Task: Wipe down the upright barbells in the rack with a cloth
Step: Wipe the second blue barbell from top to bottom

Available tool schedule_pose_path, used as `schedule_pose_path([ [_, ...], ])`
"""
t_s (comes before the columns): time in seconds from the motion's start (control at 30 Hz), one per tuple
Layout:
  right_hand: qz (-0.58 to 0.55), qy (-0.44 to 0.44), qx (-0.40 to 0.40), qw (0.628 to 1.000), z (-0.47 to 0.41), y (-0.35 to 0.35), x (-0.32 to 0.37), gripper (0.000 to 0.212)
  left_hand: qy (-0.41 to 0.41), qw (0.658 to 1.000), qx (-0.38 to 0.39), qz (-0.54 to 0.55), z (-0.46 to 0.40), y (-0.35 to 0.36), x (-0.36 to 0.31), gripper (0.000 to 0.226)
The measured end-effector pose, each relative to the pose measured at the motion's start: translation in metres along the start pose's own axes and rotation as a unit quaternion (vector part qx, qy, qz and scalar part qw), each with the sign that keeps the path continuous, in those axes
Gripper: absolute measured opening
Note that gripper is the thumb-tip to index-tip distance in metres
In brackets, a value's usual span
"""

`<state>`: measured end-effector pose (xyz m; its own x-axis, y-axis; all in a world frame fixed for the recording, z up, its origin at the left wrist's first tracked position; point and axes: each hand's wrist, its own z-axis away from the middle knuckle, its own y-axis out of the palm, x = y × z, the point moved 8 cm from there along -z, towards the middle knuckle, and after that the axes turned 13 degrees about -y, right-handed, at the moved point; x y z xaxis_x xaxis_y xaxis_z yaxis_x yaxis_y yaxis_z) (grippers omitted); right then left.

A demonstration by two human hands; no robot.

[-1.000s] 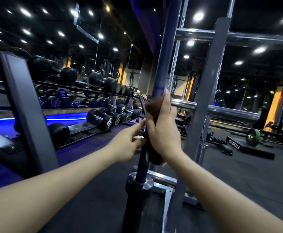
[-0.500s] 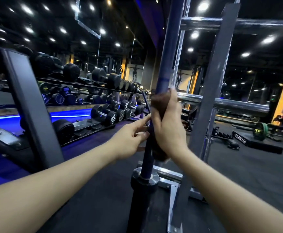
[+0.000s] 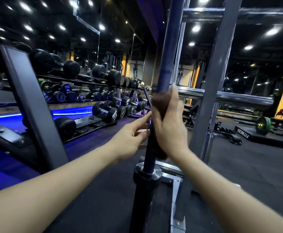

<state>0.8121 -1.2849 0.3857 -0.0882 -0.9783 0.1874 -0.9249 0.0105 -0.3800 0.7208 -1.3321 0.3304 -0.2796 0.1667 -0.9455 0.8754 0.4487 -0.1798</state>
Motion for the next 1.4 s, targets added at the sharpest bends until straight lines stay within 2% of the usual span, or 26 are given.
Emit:
schedule_pose_path([
  [0.1,0.006,0.034,0.066,0.997,0.023,0.011,-0.01,0.077,-0.012,1.0,-0.01,-0.02,0.008,0.001,0.005,0.053],
  [0.2,0.042,0.02,0.093,0.995,0.009,0.003,-0.006,0.076,-0.026,0.999,-0.014,-0.039,0.015,0.001,0.003,0.053],
  [0.37,0.042,0.008,0.007,0.999,-0.049,-0.019,0.009,0.072,-0.039,0.998,-0.012,-0.049,0.016,-0.006,0.005,0.049],
  [0.47,0.018,0.001,-0.014,1.0,-0.032,-0.01,0.006,0.072,-0.035,0.997,-0.014,-0.061,0.017,-0.006,0.016,0.05],
  [0.67,-0.045,0.058,0.113,0.991,0.041,0.018,-0.016,0.077,-0.056,0.998,-0.021,-0.034,0.03,0.0,0.018,0.047],
  [0.8,-0.047,0.084,0.212,0.972,0.058,0.011,-0.024,0.077,-0.091,0.991,-0.071,-0.063,0.046,0.001,0.014,0.037],
  [0.83,-0.079,0.085,0.201,0.973,0.057,0.002,-0.023,0.074,-0.096,0.989,-0.085,-0.078,0.05,0.0,0.011,0.033],
  [0.9,-0.184,0.125,0.112,0.969,0.053,-0.024,-0.024,0.048,-0.099,0.984,-0.105,-0.103,0.055,0.003,0.002,0.024],
  [0.93,-0.249,0.182,0.057,0.95,0.051,-0.037,-0.031,0.034,-0.106,0.983,-0.108,-0.108,0.057,0.007,-0.003,0.021],
  [0.97,-0.329,0.249,0.004,0.911,0.05,-0.046,-0.04,0.027,-0.123,0.982,-0.101,-0.104,0.058,0.015,-0.006,0.021],
  [1.03,-0.483,0.363,-0.073,0.794,0.049,-0.055,-0.05,0.03,-0.213,0.975,-0.049,-0.048,0.063,0.041,-0.004,0.032],
  [1.07,-0.537,0.386,-0.092,0.744,0.049,-0.06,-0.051,0.033,-0.269,0.963,-0.012,0.002,0.065,0.057,-0.001,0.043],
  [1.13,-0.592,0.4,-0.118,0.69,0.047,-0.073,-0.05,0.035,-0.338,0.935,0.048,0.095,0.069,0.087,0.0,0.059],
  [1.2,-0.628,0.384,-0.131,0.664,0.044,-0.084,-0.049,0.046,-0.327,0.924,0.061,0.191,0.064,0.107,-0.01,0.044],
  [1.23,-0.632,0.378,-0.129,0.664,0.043,-0.087,-0.047,0.045,-0.308,0.92,0.044,0.238,0.06,0.113,-0.016,0.032],
  [1.27,-0.601,0.374,-0.126,0.695,0.042,-0.092,-0.05,0.034,-0.289,0.919,0.017,0.269,0.055,0.114,-0.022,0.023],
  [1.3,-0.518,0.368,-0.123,0.762,0.042,-0.101,-0.057,0.023,-0.269,0.922,-0.017,0.279,0.049,0.11,-0.025,0.019],
  [1.33,-0.386,0.337,-0.111,0.851,0.039,-0.117,-0.064,0.028,-0.247,0.928,-0.048,0.273,0.044,0.104,-0.029,0.017],
  [1.37,-0.234,0.264,-0.096,0.931,0.031,-0.137,-0.064,0.042,-0.223,0.936,-0.074,0.261,0.039,0.096,-0.035,0.015],
  [1.4,-0.113,0.152,-0.082,0.978,0.021,-0.152,-0.053,0.047,-0.201,0.944,-0.092,0.244,0.035,0.089,-0.041,0.014],
])
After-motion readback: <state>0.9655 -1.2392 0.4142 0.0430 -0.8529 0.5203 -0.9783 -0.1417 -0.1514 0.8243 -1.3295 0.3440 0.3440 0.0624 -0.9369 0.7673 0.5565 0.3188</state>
